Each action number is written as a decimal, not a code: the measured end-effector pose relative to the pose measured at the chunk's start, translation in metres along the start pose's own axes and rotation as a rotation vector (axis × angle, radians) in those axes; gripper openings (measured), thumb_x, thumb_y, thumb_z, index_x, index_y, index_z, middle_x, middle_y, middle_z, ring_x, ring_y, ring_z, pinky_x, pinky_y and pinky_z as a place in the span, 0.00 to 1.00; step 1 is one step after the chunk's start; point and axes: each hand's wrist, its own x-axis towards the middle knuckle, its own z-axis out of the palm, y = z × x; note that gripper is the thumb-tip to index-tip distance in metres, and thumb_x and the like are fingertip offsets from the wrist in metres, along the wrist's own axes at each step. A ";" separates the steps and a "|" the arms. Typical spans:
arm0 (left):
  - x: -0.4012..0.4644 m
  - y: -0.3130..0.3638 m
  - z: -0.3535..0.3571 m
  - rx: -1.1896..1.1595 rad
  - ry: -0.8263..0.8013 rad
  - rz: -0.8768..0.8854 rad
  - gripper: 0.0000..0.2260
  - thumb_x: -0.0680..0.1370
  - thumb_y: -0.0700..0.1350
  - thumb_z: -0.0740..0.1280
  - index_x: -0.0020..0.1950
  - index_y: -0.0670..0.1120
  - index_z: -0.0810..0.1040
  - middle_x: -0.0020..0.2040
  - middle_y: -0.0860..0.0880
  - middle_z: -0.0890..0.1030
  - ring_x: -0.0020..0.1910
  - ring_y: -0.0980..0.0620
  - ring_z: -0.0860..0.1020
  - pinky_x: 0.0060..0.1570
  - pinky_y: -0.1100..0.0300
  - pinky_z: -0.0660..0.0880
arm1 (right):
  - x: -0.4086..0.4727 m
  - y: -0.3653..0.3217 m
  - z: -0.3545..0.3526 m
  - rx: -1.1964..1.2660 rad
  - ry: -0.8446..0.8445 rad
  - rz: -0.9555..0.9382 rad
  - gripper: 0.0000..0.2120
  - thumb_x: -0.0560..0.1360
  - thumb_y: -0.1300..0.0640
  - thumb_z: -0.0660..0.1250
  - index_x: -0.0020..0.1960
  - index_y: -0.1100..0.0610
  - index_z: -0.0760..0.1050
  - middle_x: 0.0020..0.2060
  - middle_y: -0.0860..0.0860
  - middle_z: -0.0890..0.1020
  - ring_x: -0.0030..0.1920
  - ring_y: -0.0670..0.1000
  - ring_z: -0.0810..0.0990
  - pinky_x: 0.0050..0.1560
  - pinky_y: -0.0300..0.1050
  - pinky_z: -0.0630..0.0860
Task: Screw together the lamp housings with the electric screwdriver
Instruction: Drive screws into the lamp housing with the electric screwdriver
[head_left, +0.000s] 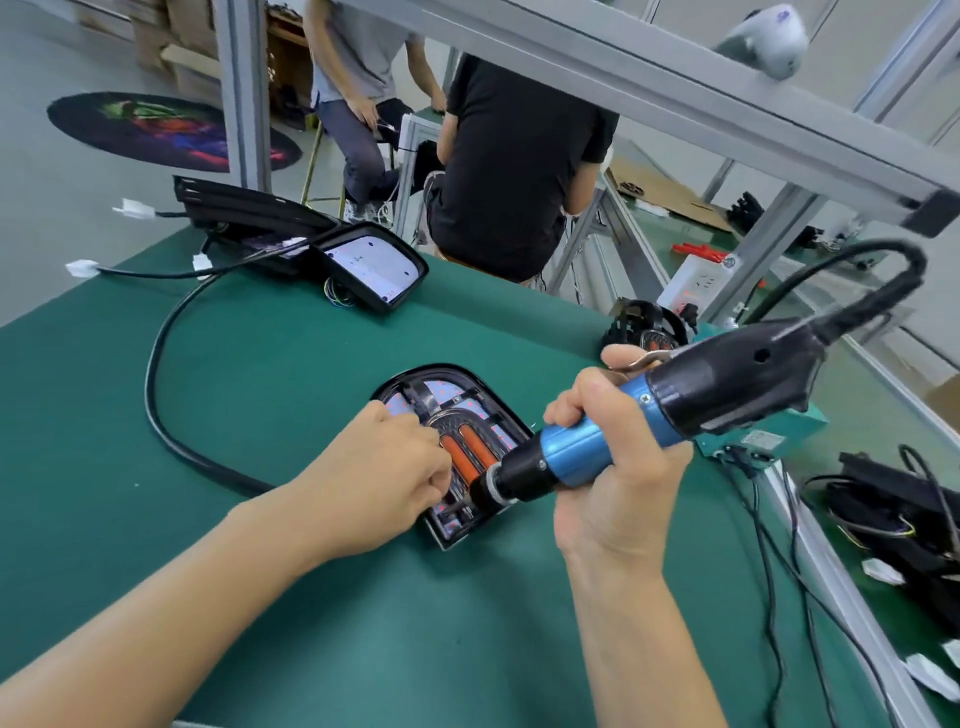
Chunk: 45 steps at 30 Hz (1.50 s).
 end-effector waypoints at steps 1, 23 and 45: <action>0.001 -0.001 -0.001 0.020 -0.020 0.004 0.07 0.79 0.49 0.58 0.47 0.54 0.76 0.46 0.57 0.77 0.50 0.57 0.71 0.56 0.59 0.61 | -0.001 0.001 0.001 -0.020 -0.014 0.001 0.11 0.67 0.69 0.64 0.45 0.56 0.72 0.27 0.47 0.74 0.27 0.50 0.72 0.34 0.43 0.71; 0.002 -0.002 -0.008 0.136 -0.033 0.144 0.13 0.72 0.45 0.58 0.51 0.52 0.80 0.45 0.53 0.80 0.43 0.50 0.73 0.45 0.58 0.57 | -0.003 -0.005 0.020 -0.143 -0.176 -0.013 0.09 0.67 0.69 0.67 0.39 0.56 0.75 0.30 0.48 0.75 0.28 0.49 0.72 0.33 0.40 0.72; 0.001 -0.004 -0.008 0.038 -0.089 0.102 0.14 0.69 0.42 0.61 0.51 0.57 0.77 0.37 0.59 0.67 0.44 0.59 0.65 0.42 0.62 0.53 | 0.000 -0.005 0.016 -0.145 -0.186 0.004 0.08 0.67 0.69 0.67 0.40 0.57 0.75 0.30 0.55 0.74 0.28 0.51 0.72 0.33 0.40 0.72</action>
